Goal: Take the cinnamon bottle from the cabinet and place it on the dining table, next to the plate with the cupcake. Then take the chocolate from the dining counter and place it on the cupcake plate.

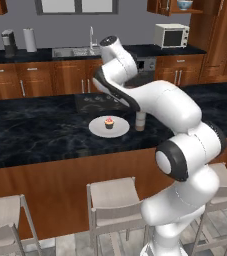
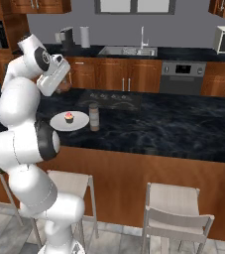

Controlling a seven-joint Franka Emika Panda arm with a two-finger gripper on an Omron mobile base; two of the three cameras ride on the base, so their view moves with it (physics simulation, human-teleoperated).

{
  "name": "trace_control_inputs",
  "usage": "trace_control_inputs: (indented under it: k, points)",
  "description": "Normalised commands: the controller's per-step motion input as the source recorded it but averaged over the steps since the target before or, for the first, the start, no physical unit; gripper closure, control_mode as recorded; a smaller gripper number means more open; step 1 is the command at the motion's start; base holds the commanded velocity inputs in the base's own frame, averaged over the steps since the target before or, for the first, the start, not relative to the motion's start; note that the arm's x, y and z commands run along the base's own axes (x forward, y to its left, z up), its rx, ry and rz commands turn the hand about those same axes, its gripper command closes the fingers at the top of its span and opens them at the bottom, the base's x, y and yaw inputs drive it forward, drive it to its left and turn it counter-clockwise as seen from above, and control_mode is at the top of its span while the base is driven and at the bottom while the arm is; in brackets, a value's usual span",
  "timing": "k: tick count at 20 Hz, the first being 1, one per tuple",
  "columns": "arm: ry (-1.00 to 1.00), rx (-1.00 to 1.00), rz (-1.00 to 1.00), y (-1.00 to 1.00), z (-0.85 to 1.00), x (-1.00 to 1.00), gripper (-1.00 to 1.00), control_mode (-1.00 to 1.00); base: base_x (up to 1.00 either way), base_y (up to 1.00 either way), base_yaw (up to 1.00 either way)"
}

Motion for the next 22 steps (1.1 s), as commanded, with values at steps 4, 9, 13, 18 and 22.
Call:
trace_control_inputs:
  k: [4,9,13,18,22]
  points:
    - [0.12,-0.01,0.11,0.37,-0.64,0.05,1.0,-1.0,0.0,0.0,0.0]
    - [0.33,-0.05,0.01,0.07,-0.96,0.36,1.0,-1.0,0.0,0.0,0.0]
    - [0.21,0.0,0.0,0.14,-0.59,0.22,1.0,-1.0,0.0,0.0,0.0]
    - [0.11,0.0,0.0,0.17,-0.33,0.15,1.0,-1.0,0.0,0.0,0.0]
    - [0.1,0.0,0.0,0.06,-0.38,0.24,1.0,-1.0,0.0,0.0,0.0]
